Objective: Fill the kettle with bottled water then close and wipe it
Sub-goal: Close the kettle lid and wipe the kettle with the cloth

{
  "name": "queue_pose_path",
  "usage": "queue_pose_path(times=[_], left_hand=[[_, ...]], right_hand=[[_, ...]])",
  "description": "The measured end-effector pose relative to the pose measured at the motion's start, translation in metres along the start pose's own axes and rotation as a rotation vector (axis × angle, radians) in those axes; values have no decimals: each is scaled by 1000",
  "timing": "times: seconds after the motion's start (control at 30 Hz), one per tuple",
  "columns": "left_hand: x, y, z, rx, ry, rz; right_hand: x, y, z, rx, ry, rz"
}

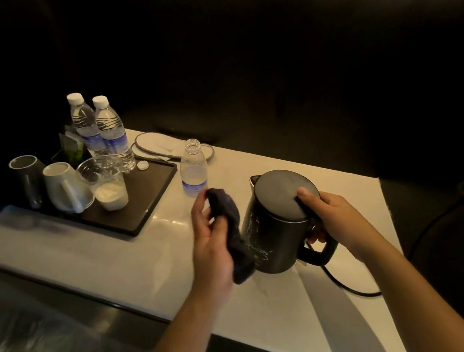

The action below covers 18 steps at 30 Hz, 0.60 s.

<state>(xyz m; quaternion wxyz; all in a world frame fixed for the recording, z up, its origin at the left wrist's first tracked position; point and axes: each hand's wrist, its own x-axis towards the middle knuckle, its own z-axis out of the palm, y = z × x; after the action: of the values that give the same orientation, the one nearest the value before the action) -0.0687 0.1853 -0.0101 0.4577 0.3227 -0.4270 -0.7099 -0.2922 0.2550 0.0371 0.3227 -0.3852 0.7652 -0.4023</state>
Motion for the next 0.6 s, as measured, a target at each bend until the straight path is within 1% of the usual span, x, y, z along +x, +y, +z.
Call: queue_pose_path(times=[0.03, 0.07, 0.1, 0.2, 0.3, 0.4, 0.6], left_hand=[[-6, -7, 15, 15, -69, 45], [-12, -15, 29, 82, -117, 116], [-16, -23, 43, 188, -119, 196], [-14, -44, 68, 453, 45, 386], [1, -63, 72, 550, 163, 479], [11, -83, 67, 500, 227, 502], [-8, -123, 62, 487, 351, 338]], right_hand=[[-1, -1, 0, 6, 1, 1], [-3, -1, 0, 10, 1, 0], [-4, -2, -1, 9, 2, -5], [-5, -1, -2, -15, 0, -41], [-3, -1, -4, -44, 1, -52], [0, 0, -6, -86, 0, -51], [0, 3, -4, -117, 3, -71]])
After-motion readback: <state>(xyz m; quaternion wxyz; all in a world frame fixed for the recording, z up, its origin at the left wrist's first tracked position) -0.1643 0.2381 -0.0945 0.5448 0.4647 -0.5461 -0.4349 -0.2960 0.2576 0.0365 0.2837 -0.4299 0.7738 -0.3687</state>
